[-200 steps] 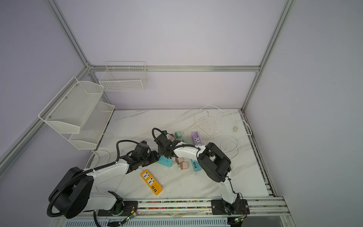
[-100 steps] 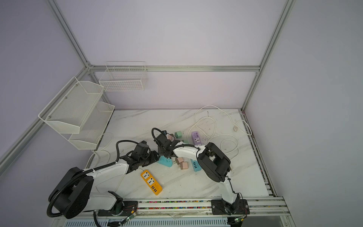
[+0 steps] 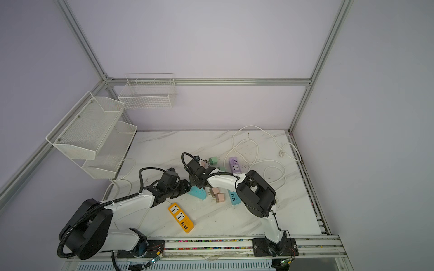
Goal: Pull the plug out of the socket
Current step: 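Hold the teal strip with the left gripper while the right pulls the light-teal adapter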
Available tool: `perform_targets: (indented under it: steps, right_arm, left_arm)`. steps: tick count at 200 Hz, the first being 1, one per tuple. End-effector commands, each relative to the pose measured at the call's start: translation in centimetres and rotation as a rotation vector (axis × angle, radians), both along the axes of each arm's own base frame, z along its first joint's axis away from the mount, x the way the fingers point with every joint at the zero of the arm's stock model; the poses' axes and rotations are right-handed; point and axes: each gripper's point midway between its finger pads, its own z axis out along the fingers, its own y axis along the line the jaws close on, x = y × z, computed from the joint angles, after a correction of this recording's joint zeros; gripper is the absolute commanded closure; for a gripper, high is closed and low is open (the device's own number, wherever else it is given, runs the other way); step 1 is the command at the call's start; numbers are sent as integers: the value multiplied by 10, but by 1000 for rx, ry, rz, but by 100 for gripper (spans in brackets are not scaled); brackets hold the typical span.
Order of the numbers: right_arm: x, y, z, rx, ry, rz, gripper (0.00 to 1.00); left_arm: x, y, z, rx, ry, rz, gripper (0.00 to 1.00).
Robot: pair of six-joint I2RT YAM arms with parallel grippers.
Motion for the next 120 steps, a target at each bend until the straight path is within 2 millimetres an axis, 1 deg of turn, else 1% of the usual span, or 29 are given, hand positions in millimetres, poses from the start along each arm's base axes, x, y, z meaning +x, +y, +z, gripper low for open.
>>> perform_targets:
  steps: [1,14,37,50,60,75,85,91,99,108,120]
  right_arm:
    - [10,5,49,94,-82,-3,81]
    - [7,7,48,56,-101,-8,81]
    - [-12,33,38,51,-84,43,81]
    - [-19,39,33,83,-46,57,81]
    - [-14,33,35,87,-56,51,81]
    - [-1,15,37,103,-41,20,82]
    - [6,4,38,147,-18,6,82]
    - [9,1,42,168,-18,2,82]
    - [14,-5,47,154,-47,-26,82]
    - [12,-1,50,130,-67,-19,83]
    - [2,14,49,79,-90,3,83]
  left_arm:
    - [-64,49,-64,233,277,13,44]
    - [-64,49,-64,233,278,12,44]
    - [-64,49,-64,236,282,14,45]
    - [-65,49,-65,236,285,17,45]
    - [-64,49,-65,235,286,19,46]
    - [-65,48,-65,237,293,9,48]
    - [-66,48,-66,239,299,4,48]
    - [-66,48,-66,239,300,2,49]
    - [-66,48,-65,239,302,0,49]
    - [-66,48,-66,240,303,-1,49]
    - [-66,48,-66,240,303,0,49]
